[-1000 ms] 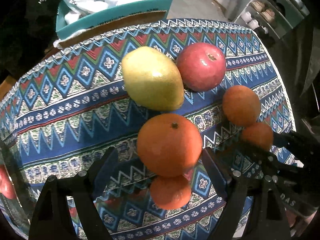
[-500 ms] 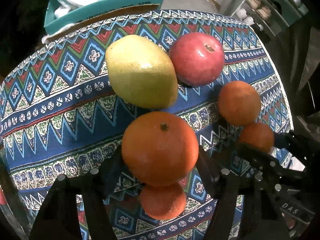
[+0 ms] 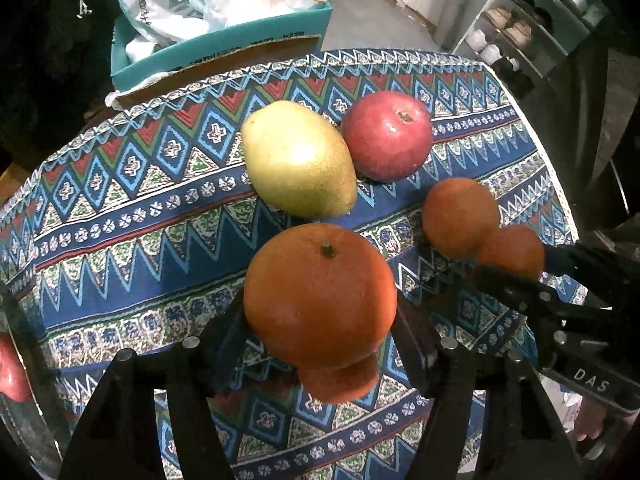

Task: Organize fruits
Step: 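Grasp a tangerine with the right tool while the left tool lifts the large orange, then carry the large orange with the left tool while the right tool carries the tangerine toward the bowl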

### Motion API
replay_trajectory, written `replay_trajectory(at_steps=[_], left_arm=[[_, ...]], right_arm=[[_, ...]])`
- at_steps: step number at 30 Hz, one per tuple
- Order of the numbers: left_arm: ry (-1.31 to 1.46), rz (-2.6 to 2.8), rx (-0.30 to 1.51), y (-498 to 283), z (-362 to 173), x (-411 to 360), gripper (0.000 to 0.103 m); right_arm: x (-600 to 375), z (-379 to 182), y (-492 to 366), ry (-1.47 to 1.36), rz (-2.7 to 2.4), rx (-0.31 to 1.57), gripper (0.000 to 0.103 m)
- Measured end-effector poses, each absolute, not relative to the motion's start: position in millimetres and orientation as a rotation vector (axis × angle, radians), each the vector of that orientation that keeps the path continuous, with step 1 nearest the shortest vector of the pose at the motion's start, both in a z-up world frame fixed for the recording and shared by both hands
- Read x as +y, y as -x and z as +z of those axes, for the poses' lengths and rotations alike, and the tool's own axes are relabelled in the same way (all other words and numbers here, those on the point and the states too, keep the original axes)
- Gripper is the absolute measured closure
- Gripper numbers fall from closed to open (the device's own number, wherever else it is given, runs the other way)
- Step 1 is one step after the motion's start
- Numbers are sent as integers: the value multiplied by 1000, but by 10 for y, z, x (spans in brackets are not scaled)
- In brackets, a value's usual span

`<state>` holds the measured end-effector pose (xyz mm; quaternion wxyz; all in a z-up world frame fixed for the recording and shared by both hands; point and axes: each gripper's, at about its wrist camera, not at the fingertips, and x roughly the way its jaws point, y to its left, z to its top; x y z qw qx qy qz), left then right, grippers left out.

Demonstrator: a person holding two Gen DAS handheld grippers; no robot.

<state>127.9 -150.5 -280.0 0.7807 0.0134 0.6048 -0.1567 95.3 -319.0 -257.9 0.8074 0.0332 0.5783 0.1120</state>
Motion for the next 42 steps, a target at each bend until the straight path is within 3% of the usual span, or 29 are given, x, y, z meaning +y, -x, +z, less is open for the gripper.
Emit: replay_trajectory(at_steps=[42], left_arm=[[-13,-286,1025,-619,-1404,-831,34]], right_arm=[[-2639,-1248,-657,-17,359,948,57]])
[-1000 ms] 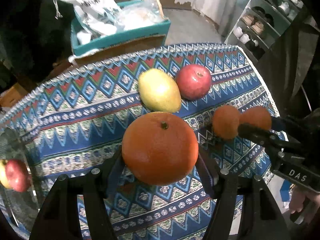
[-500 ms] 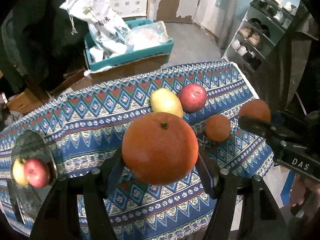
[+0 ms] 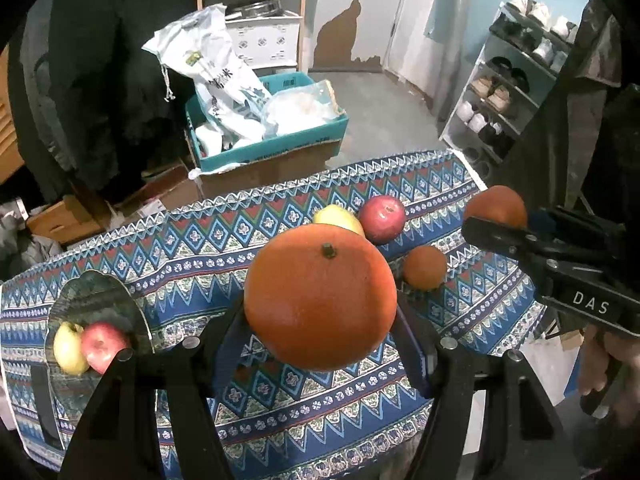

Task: Organize fruits
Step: 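Carry the large orange with the left tool while the right tool carries the tangerine toward the bowl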

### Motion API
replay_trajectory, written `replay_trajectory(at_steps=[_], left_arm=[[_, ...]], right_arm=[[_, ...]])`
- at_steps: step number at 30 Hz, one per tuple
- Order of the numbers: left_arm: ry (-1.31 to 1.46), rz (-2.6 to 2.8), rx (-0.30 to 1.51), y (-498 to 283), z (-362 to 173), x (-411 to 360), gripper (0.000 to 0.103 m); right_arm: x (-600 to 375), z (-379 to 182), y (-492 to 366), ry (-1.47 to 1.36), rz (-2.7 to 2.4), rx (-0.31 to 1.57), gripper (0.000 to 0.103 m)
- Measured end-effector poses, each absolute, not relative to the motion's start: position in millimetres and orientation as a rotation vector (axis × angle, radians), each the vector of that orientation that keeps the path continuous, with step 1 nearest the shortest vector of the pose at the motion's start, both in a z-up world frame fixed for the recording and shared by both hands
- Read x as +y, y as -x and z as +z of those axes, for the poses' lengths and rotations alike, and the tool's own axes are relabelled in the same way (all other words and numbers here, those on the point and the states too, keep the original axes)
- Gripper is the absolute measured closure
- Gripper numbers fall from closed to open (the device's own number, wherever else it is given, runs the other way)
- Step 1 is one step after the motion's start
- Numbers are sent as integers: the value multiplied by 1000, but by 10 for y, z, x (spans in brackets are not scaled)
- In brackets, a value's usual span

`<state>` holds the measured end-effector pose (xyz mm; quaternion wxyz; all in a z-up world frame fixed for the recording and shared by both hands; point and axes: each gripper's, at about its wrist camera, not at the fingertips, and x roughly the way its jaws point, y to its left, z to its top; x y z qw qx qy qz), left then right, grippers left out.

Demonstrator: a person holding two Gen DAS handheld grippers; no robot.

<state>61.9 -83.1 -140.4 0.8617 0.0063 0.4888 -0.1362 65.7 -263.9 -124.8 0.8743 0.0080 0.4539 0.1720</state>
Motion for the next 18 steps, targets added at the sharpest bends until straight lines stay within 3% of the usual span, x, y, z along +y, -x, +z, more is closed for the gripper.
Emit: replay_trajectory(at_steps=[18], left_arm=[[33,-234,975,-426,-1218,-293,34]], right_arm=[[-2078,-954,-607,23,452,899,57]])
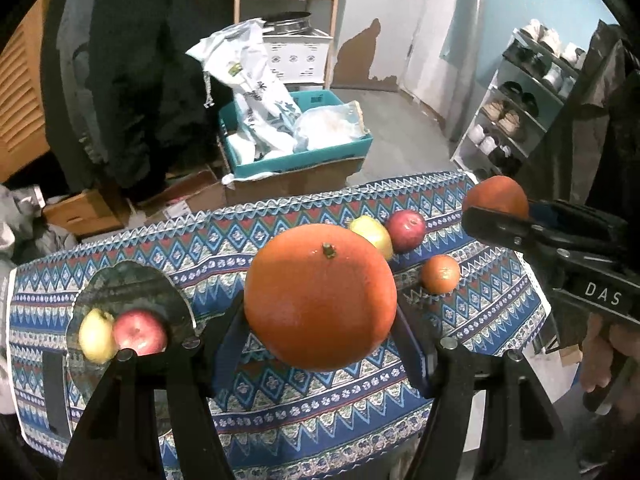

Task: Organize fruits
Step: 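Carry the large orange with the left tool while the right tool carries the tangerine toward the bowl, then lower the large orange into the bowl with the left tool while the right tool releases its fruit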

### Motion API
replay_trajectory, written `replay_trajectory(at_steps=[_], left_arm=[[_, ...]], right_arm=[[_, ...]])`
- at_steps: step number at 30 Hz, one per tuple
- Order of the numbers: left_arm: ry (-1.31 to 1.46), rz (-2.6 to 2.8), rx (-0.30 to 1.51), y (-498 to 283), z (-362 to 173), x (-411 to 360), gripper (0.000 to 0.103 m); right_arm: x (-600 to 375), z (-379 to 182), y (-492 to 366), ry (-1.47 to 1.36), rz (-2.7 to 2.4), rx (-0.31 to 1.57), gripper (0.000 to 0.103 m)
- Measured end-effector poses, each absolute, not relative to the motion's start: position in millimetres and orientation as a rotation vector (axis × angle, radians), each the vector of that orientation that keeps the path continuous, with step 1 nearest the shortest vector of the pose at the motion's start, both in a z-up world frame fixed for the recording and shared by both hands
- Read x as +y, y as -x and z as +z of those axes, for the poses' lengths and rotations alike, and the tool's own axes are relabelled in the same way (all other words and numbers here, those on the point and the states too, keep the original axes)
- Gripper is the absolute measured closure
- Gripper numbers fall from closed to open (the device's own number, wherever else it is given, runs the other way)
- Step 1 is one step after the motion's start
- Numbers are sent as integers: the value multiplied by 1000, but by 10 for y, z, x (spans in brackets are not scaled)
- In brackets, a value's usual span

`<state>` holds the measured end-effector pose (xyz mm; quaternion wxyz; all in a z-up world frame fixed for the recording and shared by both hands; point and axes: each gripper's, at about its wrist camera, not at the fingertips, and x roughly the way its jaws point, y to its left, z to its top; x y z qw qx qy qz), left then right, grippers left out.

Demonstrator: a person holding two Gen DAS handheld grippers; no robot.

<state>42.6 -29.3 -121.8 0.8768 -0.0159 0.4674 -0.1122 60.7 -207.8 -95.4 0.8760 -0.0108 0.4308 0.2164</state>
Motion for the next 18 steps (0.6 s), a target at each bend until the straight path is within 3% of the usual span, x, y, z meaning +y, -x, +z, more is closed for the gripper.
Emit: replay_trajectory(at_steps=[18], left_arm=[[120,-118,976,-266,-1278,480,34]], right_arm=[[-1185,-920,-679,78,572,912,57]])
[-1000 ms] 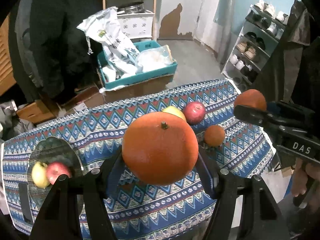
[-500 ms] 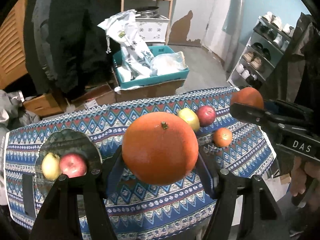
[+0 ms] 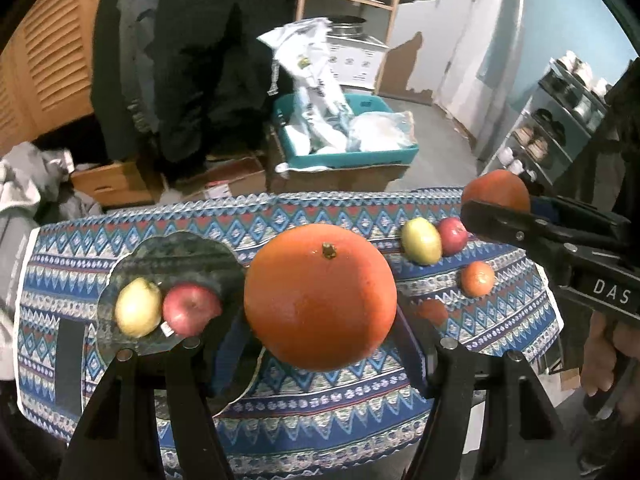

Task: Organize fruits
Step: 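Lower the large orange into the bowl with the left tool while the right tool releases its fruit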

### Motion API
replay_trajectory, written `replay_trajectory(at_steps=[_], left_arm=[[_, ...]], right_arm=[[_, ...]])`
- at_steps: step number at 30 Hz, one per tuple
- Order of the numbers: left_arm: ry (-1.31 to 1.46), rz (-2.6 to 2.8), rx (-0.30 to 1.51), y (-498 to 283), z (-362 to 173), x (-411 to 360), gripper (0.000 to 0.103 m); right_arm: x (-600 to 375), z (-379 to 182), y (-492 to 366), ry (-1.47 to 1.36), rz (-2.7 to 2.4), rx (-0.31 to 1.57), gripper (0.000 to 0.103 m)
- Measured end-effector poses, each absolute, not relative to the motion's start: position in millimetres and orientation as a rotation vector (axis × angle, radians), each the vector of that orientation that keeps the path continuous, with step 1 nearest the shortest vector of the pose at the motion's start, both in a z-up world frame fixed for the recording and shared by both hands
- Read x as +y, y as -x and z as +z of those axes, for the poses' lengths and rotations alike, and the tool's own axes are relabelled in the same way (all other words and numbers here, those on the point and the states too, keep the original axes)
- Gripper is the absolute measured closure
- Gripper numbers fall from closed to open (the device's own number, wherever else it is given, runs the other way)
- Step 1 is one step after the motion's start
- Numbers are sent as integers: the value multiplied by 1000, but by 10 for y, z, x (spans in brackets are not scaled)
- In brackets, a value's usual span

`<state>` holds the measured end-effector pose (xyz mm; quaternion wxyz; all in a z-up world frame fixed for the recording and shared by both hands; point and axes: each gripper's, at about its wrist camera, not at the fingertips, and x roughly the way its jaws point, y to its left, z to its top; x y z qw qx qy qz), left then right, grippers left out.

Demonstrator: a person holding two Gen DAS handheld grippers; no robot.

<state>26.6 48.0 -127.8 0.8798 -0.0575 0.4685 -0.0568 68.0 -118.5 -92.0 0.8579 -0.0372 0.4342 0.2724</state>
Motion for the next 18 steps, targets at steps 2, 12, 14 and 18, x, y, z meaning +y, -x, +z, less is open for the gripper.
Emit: replay_trajectory(at_steps=[2,12,14,18], left_arm=[[130,-104,977,-250,-1290,566,34],[179,-29,1006,-96,-1437,1146,34],[191,-5,1020,-74,-1497,1296,34],[201,39,1040,-36,-1618,1490,34]], right_arm=[[-1098,-934,-699,74,586,921,57],[-563,-1063,-750,90,663,961,57],[-450,-1107,-750,100,679,970,57],[-242,-1210,-757,122,704,988,57]])
